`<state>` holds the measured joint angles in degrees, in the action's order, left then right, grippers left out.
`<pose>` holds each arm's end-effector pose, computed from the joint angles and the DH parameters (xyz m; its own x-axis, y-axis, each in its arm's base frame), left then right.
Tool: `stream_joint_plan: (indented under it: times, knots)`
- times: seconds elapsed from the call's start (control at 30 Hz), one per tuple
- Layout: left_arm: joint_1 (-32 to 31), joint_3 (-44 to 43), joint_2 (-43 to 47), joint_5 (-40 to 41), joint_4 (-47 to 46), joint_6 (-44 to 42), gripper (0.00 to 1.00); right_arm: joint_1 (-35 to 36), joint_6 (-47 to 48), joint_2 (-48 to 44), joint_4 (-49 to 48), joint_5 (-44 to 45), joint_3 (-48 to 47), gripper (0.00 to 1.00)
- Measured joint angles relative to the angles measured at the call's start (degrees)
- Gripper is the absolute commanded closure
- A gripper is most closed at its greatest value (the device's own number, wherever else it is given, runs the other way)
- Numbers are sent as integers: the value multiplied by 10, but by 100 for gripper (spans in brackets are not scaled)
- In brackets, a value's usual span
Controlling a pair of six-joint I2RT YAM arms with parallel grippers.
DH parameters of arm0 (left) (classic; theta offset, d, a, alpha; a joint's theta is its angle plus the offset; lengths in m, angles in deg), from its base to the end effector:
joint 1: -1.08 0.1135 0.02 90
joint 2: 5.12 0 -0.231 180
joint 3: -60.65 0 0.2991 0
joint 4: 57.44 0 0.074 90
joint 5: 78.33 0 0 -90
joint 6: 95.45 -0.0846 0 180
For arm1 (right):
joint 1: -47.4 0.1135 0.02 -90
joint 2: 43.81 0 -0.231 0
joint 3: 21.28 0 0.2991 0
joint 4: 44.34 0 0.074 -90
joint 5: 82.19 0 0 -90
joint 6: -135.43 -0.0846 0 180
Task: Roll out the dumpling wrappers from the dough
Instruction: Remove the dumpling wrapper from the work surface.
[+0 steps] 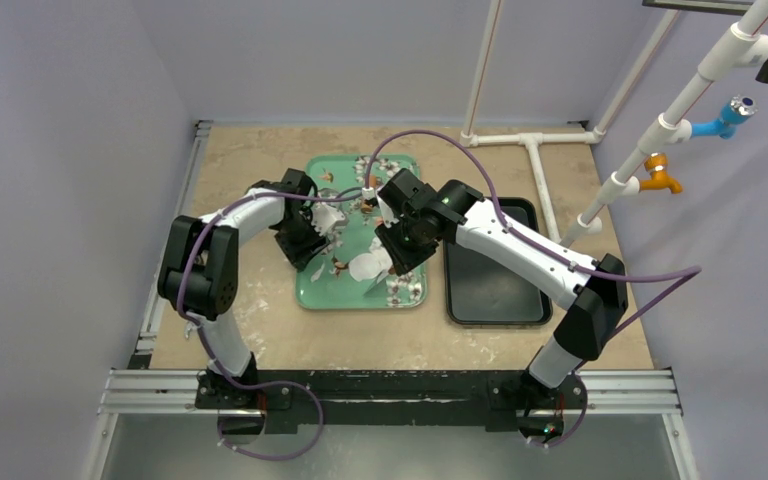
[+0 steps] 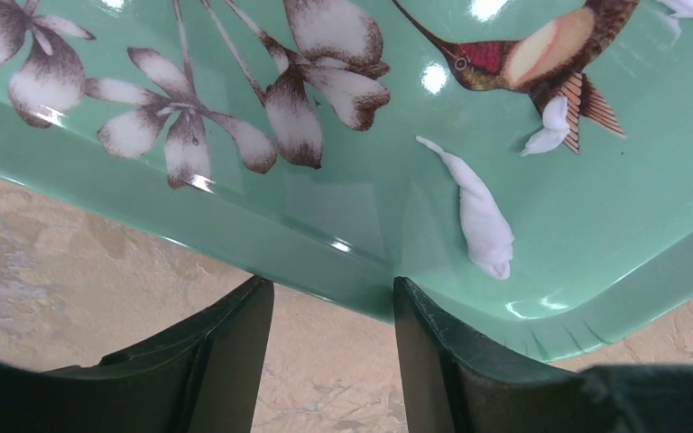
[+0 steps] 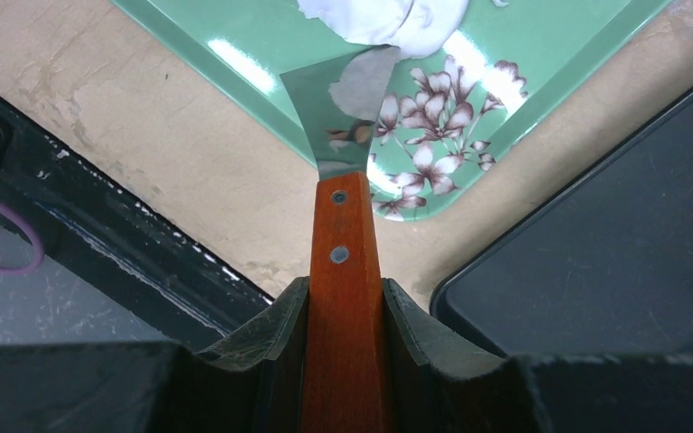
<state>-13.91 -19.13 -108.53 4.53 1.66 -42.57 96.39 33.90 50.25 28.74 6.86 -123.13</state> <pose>0.3524 -0.1052 0.0616 -0.6000 0.7806 -0.1753 0.7950 0.6062 -0.0219 0.2608 0.3020 0.2404 -0.7358 -0.5416 -0.4066 -0.6246 0.7748 0.0983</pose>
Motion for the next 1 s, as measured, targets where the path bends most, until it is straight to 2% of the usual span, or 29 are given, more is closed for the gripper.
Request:
stream_joint_plan:
  times: [0.67, 1.0]
  knots:
    - [-4, -9, -9, 45, -12, -2, 49, -17, 10, 0, -4, 68, -1, 100]
    - [-4, -7, -9, 54, -18, -7, 48, -28, 16, 1, -46, 109, -1, 100]
